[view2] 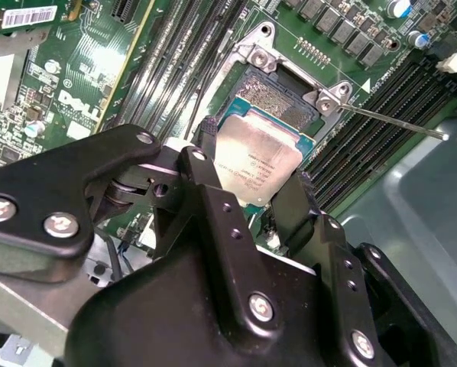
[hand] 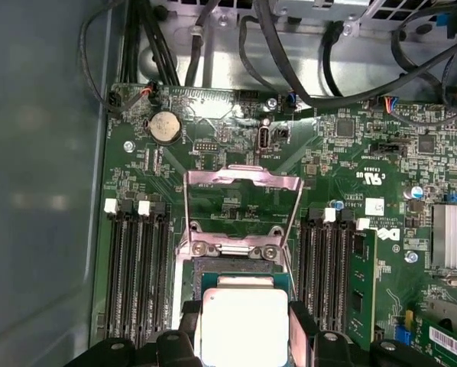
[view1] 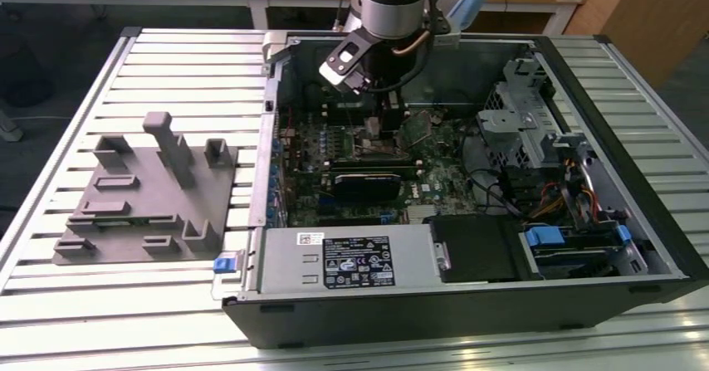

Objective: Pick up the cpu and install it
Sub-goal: 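Place the cpu into insertion slot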

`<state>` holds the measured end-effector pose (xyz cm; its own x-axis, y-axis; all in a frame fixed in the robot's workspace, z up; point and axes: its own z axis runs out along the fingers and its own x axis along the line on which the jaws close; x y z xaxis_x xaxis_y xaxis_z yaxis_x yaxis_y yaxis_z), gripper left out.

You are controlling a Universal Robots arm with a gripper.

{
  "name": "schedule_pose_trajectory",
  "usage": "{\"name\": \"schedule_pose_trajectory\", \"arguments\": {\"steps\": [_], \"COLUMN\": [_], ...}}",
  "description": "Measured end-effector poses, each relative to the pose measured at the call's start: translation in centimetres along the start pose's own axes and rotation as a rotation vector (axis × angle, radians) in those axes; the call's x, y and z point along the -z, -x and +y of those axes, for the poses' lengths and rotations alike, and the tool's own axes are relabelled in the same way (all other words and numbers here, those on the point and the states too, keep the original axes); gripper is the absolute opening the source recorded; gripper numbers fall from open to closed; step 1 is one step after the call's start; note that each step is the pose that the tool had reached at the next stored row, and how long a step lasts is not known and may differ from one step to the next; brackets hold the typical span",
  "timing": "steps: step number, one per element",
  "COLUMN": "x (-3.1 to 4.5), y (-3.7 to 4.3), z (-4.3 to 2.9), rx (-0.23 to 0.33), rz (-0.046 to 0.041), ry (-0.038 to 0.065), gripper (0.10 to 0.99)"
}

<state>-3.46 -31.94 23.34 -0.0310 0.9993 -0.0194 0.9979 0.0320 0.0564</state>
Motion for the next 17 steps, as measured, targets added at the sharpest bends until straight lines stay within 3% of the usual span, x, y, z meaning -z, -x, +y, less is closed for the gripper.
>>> {"name": "schedule_pose_trajectory", "arguments": {"steps": [17], "x": [-0.86], "y": [-0.02], "z": [-0.11], "rx": [0.0], "rz": [-0.0001], "ry": [0.0], "gripper": [0.537]}}
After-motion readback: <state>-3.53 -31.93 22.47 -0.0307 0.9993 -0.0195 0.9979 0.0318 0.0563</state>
